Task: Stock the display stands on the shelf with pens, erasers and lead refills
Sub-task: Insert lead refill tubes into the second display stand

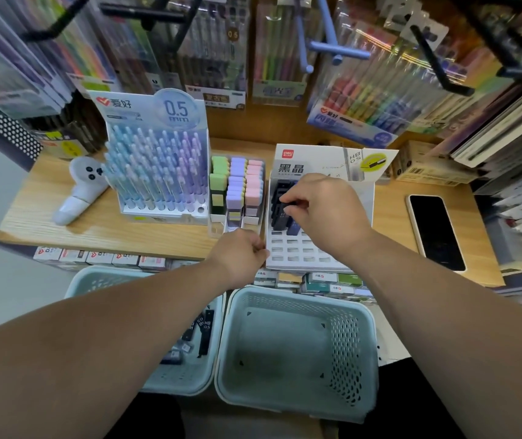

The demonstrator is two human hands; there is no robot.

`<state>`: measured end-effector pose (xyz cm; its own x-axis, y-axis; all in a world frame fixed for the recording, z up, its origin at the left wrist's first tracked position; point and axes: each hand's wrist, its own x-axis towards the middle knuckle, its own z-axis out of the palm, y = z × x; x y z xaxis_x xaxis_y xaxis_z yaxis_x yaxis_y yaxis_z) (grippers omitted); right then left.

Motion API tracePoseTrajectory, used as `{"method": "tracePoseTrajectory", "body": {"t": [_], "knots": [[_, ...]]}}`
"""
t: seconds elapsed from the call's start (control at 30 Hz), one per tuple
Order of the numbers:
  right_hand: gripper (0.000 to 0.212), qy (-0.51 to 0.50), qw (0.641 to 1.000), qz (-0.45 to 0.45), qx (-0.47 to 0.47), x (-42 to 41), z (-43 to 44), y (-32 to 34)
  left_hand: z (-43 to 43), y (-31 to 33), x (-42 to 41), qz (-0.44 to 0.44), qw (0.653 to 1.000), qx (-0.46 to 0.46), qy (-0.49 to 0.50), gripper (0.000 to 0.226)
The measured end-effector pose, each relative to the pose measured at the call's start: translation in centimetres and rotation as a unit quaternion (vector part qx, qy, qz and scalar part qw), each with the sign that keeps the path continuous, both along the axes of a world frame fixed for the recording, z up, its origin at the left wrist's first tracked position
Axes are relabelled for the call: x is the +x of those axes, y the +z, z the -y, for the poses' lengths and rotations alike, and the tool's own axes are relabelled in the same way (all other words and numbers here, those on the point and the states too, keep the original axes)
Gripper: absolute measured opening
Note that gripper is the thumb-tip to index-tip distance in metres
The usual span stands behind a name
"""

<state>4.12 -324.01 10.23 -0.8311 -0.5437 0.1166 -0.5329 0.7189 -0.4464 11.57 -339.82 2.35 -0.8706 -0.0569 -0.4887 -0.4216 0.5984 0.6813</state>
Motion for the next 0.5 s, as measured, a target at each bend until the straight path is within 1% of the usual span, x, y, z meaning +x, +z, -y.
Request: {"method": "tracePoseTrajectory", "body": {"t": [0.27, 0.37, 0.5], "knots": [[0.014, 0.012, 0.997, 0.072, -0.003, -1.01, -0.02, 0.38, 0.53, -0.22, -0.06, 0.025, 0.999, 0.036, 0.001, 0.015], [0.014, 0.014, 0.997, 0.077, -0.004, -1.09, -0.16, 0.43, 0.46, -0.09, -0.07, 0.04, 0.998, 0.053, 0.012, 0.015], [0.014, 0.024, 0.997, 0.073, -0.005, -0.98, -0.07, 0.38, 0.34, 0.01, -0.1, 0.043, 0.998, 0.053, 0.014, 0.017]]}}
